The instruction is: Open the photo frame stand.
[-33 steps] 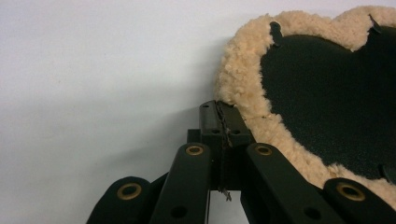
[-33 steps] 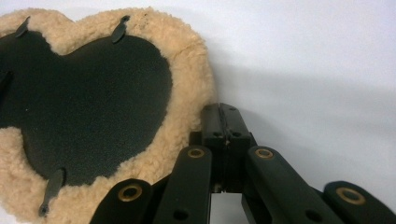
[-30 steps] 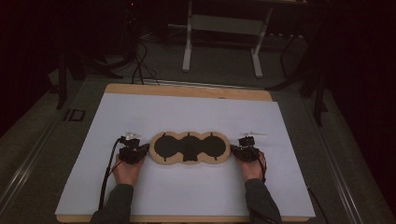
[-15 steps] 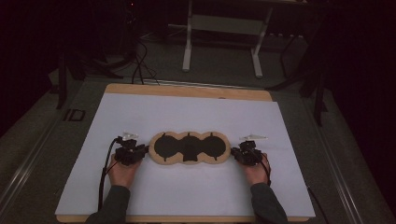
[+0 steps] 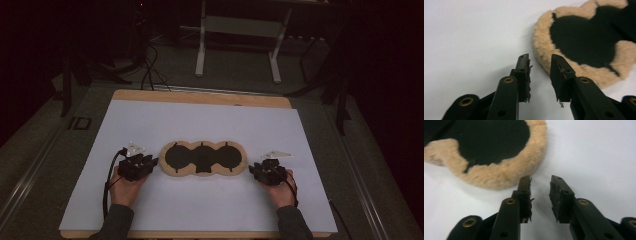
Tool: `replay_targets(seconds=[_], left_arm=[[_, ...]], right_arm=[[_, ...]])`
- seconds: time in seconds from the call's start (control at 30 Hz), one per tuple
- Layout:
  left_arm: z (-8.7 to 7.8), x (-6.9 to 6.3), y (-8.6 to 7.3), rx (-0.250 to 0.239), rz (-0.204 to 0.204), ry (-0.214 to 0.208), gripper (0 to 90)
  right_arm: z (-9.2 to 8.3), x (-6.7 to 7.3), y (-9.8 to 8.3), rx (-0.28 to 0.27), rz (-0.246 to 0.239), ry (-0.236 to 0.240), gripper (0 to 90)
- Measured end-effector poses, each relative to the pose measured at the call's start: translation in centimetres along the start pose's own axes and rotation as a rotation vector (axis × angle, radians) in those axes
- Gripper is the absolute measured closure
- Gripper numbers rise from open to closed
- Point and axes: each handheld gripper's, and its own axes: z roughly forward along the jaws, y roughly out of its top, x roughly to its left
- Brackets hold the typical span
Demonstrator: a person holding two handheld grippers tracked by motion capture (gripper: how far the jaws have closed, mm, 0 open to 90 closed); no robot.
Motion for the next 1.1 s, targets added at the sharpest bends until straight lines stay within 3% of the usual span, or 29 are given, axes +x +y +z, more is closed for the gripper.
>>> replay_targets(seconds=[0.1, 0.23, 0.37, 0.53, 0.73, 0.9, 1.1], left_arm=[[-0.5, -0.4, 0.0, -0.012, 0.014, -0.029, 63.9], [-1.1, -0.9, 0.2, -0.046, 0.012, -0.083, 62.0], [-1.6, -1.7, 0.4, -0.073, 0.027, -0.128, 61.5], [-1.9, -3.1, 0.5, -0.054, 0.081, -0.156, 61.0], [-2.5, -5.0, 0.8, -0.076, 0.11, -0.184, 59.5], [-2.0, -6.5, 0.6, -0.051, 0.138, -0.201, 67.1], [-0.5, -8.3, 0.1, 0.016, 0.208, -0.216, 74.5]], right_arm=[[-1.0, 0.0, 0.0, 0.007, -0.037, 0.001, 64.2], [-2.0, -0.6, -1.0, -0.003, -0.017, 0.015, 60.7], [-2.4, -1.5, -2.0, -0.018, 0.039, 0.013, 59.5], [-2.6, -1.9, -2.6, -0.044, 0.09, 0.015, 59.4], [-2.9, -1.5, -2.5, -0.066, 0.054, -0.004, 60.4], [-3.0, -1.4, -2.6, -0.071, 0.039, 0.003, 65.2], [-2.8, -1.5, -2.7, -0.069, 0.039, -0.015, 63.7]])
